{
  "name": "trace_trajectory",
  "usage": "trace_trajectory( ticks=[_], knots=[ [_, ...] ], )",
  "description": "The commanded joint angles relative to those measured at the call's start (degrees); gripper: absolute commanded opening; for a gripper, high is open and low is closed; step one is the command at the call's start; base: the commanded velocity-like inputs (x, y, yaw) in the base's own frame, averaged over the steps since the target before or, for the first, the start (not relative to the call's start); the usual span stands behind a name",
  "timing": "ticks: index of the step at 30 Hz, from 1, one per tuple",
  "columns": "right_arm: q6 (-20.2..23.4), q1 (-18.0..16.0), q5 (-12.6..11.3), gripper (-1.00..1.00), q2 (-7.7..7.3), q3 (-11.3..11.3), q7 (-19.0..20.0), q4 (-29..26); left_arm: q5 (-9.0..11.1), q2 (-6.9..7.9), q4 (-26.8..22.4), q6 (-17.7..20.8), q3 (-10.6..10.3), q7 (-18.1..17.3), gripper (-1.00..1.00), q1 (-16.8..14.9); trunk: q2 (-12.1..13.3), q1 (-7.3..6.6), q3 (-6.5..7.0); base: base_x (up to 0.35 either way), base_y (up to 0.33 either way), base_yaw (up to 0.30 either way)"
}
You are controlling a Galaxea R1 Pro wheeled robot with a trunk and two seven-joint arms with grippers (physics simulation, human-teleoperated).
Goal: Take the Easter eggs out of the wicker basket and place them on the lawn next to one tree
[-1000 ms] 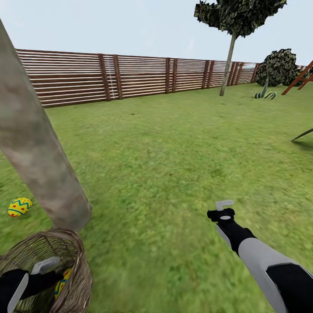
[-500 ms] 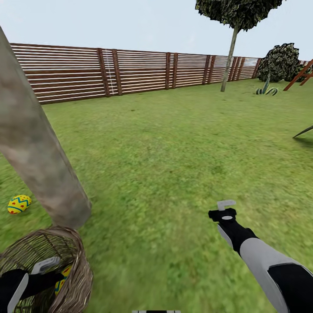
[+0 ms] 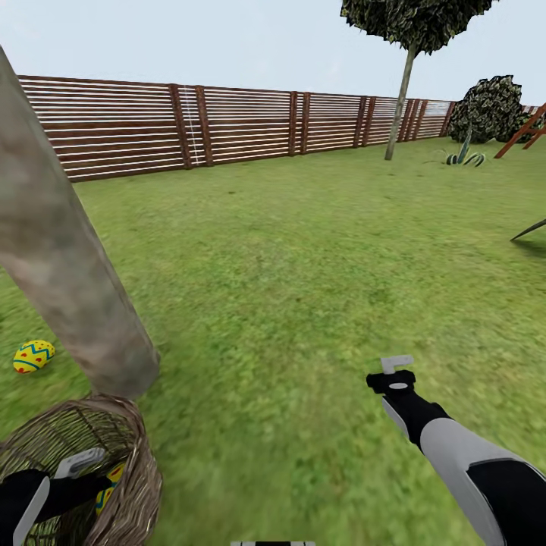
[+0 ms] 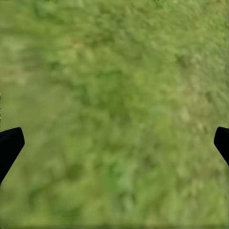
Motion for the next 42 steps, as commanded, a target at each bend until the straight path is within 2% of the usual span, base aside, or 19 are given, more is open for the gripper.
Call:
trace_trajectory(
  ticks=[1, 15, 42],
  knots=[
    [0.4, 0.0, 0.0, 1.0, -0.03, 0.4, -0.3, -0.2, 0.5, -0.01, 0.0, 0.4, 0.1, 0.1, 1.0, 0.0, 0.0, 0.01, -0.27, 0.0, 0.0, 0.0],
    [0.4, 0.0, 0.4, 1.0, 0.41, 0.5, -0.3, -0.3, 0.5, -0.01, -0.1, 0.4, 0.1, 0.1, 1.0, 0.0, -0.2, 0.37, -3.37, 0.0, 0.0, 0.0],
    [0.4, 0.0, 0.5, 1.0, 0.57, 0.6, -0.4, -0.3, 0.5, -0.88, -0.2, 0.3, 0.3, 0.1, 1.0, 0.0, -0.2, 0.37, -3.37, 0.06, 0.0, 0.0]
  ],
)
